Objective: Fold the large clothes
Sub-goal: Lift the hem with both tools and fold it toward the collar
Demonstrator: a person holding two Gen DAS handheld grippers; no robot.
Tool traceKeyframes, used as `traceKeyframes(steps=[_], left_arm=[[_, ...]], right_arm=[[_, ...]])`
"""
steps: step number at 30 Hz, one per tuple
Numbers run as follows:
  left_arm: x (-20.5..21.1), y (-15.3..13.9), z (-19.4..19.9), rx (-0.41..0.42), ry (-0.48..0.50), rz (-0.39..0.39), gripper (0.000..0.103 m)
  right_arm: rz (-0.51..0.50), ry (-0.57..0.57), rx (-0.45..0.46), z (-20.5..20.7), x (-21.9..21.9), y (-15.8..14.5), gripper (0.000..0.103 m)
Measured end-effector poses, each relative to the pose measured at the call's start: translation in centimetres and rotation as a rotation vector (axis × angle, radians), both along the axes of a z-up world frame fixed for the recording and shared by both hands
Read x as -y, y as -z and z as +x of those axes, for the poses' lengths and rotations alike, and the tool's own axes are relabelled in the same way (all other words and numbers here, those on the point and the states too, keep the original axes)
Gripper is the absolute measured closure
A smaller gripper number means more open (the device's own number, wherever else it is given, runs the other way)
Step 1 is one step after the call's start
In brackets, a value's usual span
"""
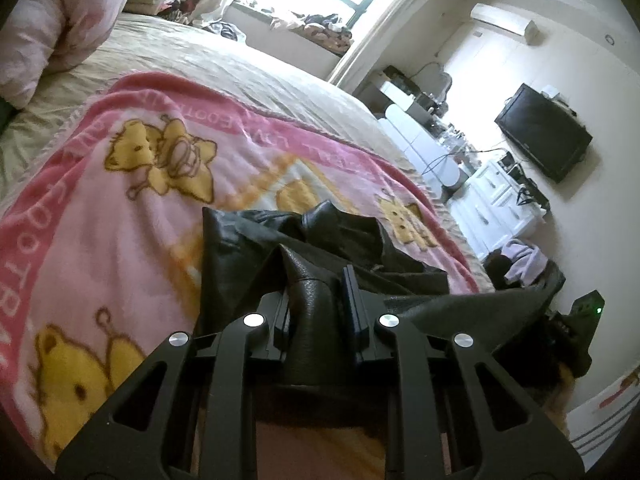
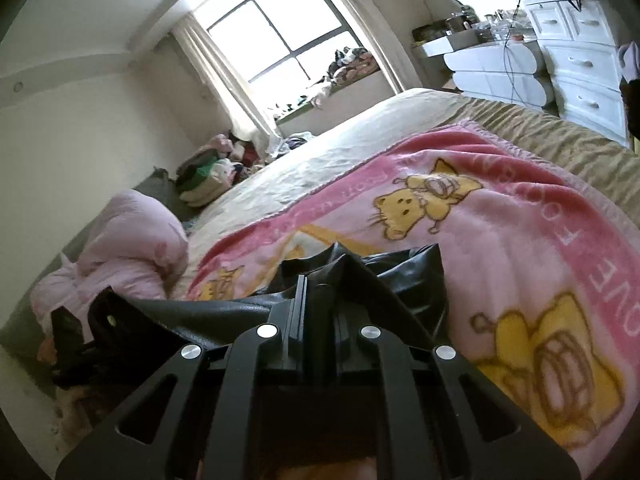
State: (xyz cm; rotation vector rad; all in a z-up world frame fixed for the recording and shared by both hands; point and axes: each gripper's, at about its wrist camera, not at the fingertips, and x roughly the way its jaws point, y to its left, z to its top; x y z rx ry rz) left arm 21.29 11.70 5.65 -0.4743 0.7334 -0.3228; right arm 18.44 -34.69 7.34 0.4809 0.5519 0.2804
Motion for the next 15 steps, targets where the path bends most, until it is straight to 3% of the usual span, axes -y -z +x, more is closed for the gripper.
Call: traceKeyframes(steps=[10, 15], left_arm=[[0.7, 2.5, 4.5, -0.047, -0.024, 0.063, 0.088], [0.4, 4.0, 6.0, -0.074, -0.050, 0.075, 0.083]], right_arm=[[-0.093, 0.057, -0.065, 5.9, -1.2, 3.3, 0.094], [-0.129, 0.077, -0.122, 8.8, -0.7, 5.1, 0.093]])
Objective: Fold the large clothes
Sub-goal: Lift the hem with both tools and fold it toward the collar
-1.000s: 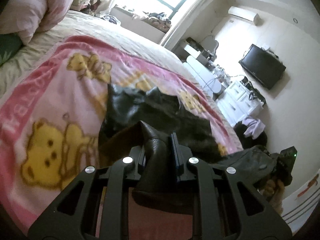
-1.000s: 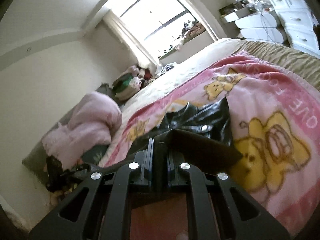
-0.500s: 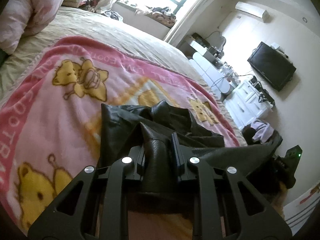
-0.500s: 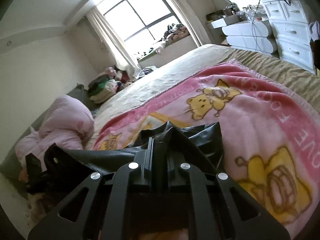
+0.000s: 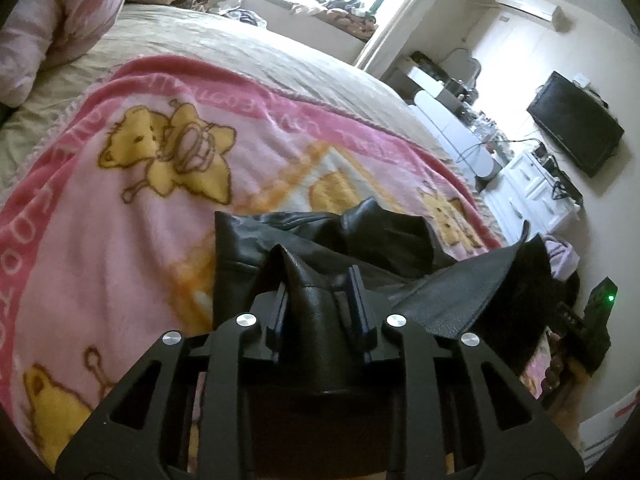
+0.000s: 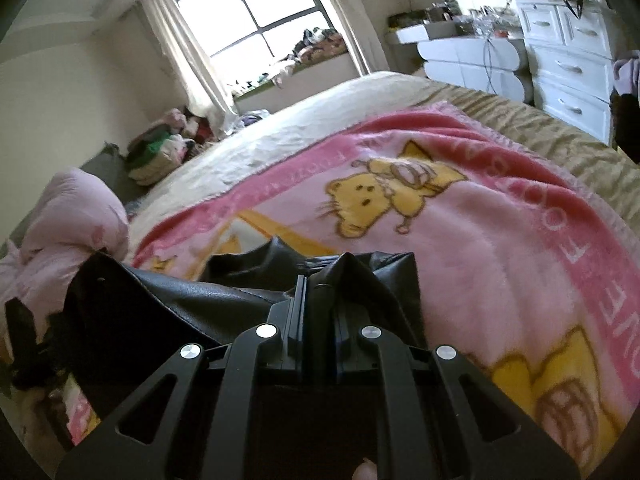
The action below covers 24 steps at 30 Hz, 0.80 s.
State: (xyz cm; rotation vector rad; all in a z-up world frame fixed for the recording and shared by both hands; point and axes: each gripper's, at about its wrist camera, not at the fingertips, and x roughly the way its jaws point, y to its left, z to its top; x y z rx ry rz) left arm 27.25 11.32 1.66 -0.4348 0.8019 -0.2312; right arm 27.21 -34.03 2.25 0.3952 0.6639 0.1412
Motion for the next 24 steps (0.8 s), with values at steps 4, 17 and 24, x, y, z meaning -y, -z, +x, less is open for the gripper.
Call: traceKeyframes(steps=[4, 17, 24], left_arm=[[-0.7, 0.7, 0.6, -0.009, -0.009, -0.043, 0.077], [-1.4, -2.4, -0.9, 0.131, -0.068, 0.054, 0.040], [-0.3, 1.8, 1.4, 0.028, -0.023, 0.204, 0.039]], right_arm=[[0.033, 0.012, -0.058, 2.1, 0.9, 1.8, 0.092], [0.053, 0.004, 0.024, 1.4, 1.7, 1.2, 0.039], [-0.150, -0.010, -0.019, 2.2, 1.2, 1.4, 0.038]])
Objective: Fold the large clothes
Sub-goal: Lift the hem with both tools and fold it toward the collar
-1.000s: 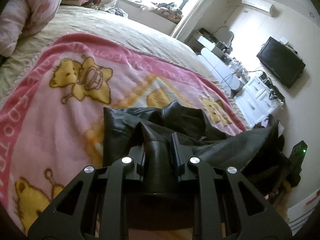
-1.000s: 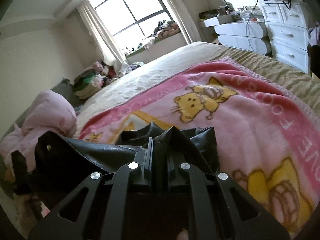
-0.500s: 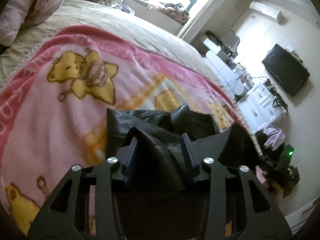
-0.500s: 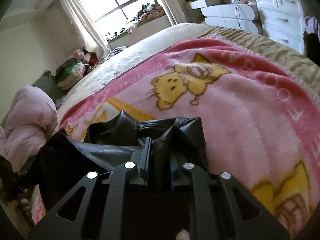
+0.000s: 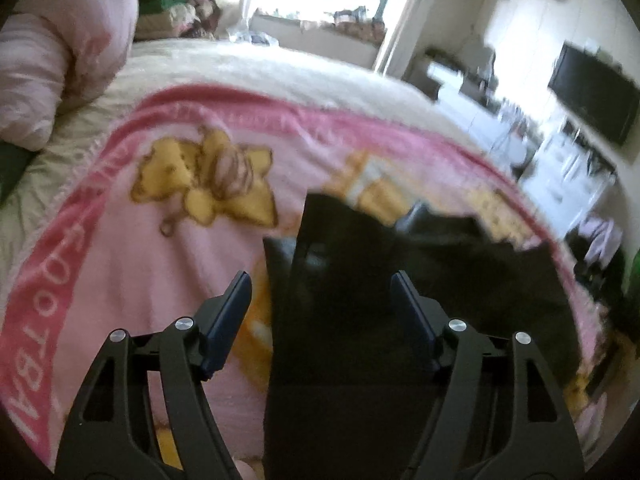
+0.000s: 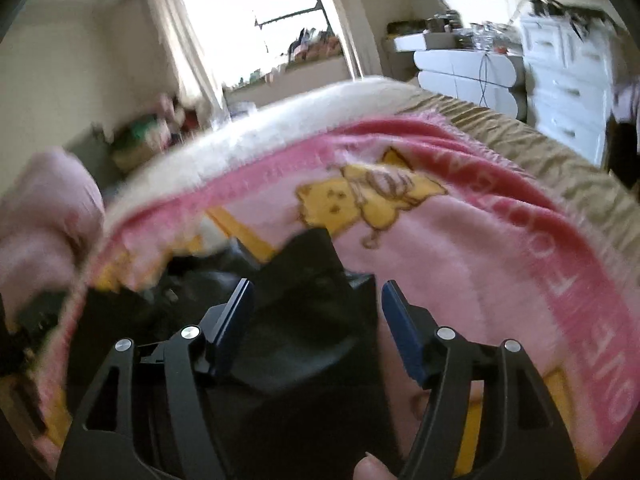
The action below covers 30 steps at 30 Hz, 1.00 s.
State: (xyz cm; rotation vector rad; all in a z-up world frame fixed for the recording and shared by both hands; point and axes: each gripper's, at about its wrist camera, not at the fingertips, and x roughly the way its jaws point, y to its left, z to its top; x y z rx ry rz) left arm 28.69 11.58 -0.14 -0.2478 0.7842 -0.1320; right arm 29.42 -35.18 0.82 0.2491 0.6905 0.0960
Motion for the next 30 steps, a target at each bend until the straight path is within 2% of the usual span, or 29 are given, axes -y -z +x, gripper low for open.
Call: traceKeyframes(steps=[3, 6, 7, 8, 9, 10, 11, 12, 13, 15, 18, 21, 25, 30], left_arm=[[0.7, 1.4, 0.6, -0.020, 0.030, 0.040, 0.039], [1.5, 2.0, 1.1, -0.016, 0.050, 0.088, 0.039], [1.6, 2.0, 1.2, -0.009, 0.053, 0.092, 0.039], [1.8, 2.0, 1.3, 0.000, 0.058, 0.091, 0.042], [2.0, 2.0, 1.4, 0.005, 0.063, 0.088, 0.052], [2.2, 1.9, 1.4, 0.007, 0.052, 0.100, 0.079], [2.2, 1.8, 1.4, 0.016, 0.037, 0.115, 0.089], [1.8, 1.5, 1.3, 0.030, 0.022, 0.093, 0.092], [1.2, 1.1, 1.2, 0.046, 0.011, 0.052, 0.096], [0.3, -0.2, 0.9, 0.089, -0.007, 0.008, 0.097], [-0.3, -2.7, 0.9, 0.161, -0.001, -0.030, 0.098], [-0.2, -4.1, 1.4, 0.214, -0.012, -0.028, 0.098], [-0.2, -3.0, 3.4, 0.174, -0.018, -0.013, 0.098], [0.8, -0.5, 5.5, 0.112, -0.010, 0.058, 0.098]], right_arm=[[-0.049, -0.026, -0.093, 1.5, -0.6, 1.6, 0.038], [-0.111, -0.044, -0.105, 2.4, -1.2, 2.4, 0.038], [-0.126, -0.051, -0.103, 2.6, -1.4, 2.5, 0.040], [-0.140, -0.069, -0.104, 2.9, -1.7, 2.8, 0.046], [-0.138, -0.083, -0.109, 3.0, -1.9, 2.9, 0.067], [-0.151, -0.074, -0.112, 3.1, -2.1, 3.1, 0.076], [-0.152, -0.065, -0.109, 3.0, -2.1, 3.0, 0.081], [-0.129, -0.062, -0.098, 2.9, -1.9, 2.8, 0.090], [-0.109, -0.059, -0.086, 2.8, -1.7, 2.4, 0.092], [-0.055, -0.048, -0.038, 2.1, -0.8, 0.7, 0.093], [0.094, -0.033, 0.049, 1.6, 1.1, -1.7, 0.093], [0.132, 0.018, 0.086, 2.3, 1.9, -2.4, 0.093], [0.150, 0.037, 0.072, 3.7, 2.2, -1.3, 0.093], [0.065, 0.060, 0.018, 5.4, 1.3, 0.7, 0.093]])
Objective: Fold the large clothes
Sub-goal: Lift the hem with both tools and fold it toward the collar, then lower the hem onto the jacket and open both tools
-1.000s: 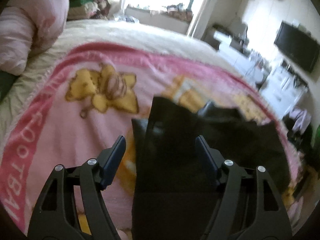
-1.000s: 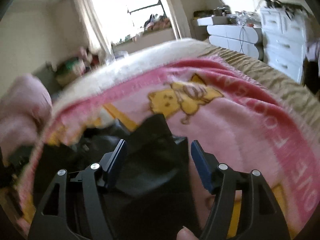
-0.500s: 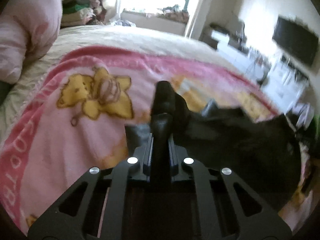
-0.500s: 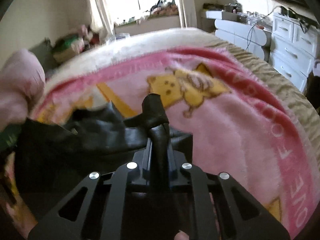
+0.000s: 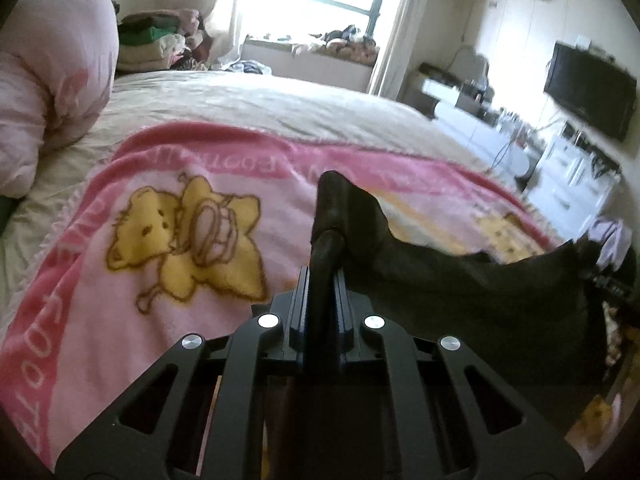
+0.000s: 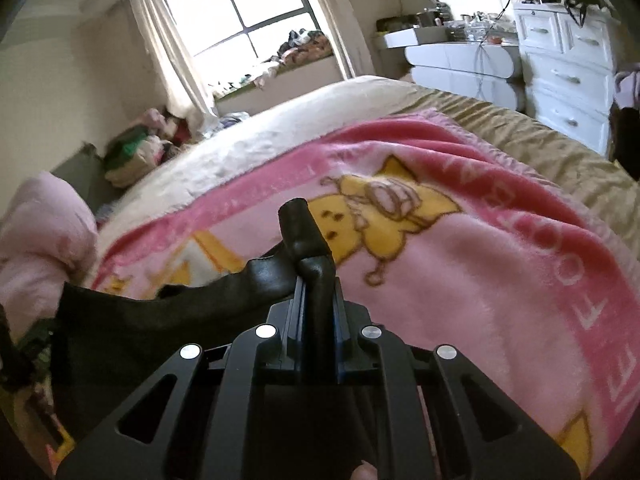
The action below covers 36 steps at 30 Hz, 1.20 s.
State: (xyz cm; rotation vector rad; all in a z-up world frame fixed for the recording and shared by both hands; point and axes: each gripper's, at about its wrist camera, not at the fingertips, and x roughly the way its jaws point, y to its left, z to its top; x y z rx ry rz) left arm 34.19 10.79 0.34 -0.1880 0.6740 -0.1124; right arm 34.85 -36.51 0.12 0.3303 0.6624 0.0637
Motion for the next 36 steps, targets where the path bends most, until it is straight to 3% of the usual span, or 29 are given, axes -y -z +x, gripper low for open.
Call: traceKeyframes(steps=[8, 19, 27, 30, 33, 35, 36], left_arm=[[-0.1, 3.1, 1.1, -0.079, 0.004, 0.019, 0.095], [-0.4, 4.5, 1.5, -0.121, -0.006, 0.013, 0.089], [-0.3, 3.9, 1.1, -0.115, -0.045, 0.045, 0.074], [-0.4, 3.4, 0.6, -0.116, -0.061, 0.057, 0.048], [-1.0, 2.6, -0.1, -0.113, -0.080, 0.043, 0.038], [-1.6, 1.9, -0.7, -0.107, -0.098, 0.021, 0.025], [-2.2, 1.6, -1.2, -0.106, -0.106, -0.002, 0.021]], right_arm=[[-0.074, 0.048, -0.117, 1.5, -0.4, 4.3, 0.092], [-0.041, 0.046, -0.146, 1.7, 0.0, 5.4, 0.089], [-0.012, 0.039, -0.166, 1.6, 0.3, 5.5, 0.083], [0.008, 0.018, -0.181, 1.5, 0.5, 5.4, 0.074], [0.018, 0.004, -0.190, 1.1, 0.6, 5.1, 0.067], [0.031, -0.004, -0.197, 0.6, 0.5, 4.7, 0.045], [0.025, 0.006, -0.203, 0.3, 0.4, 4.4, 0.022]])
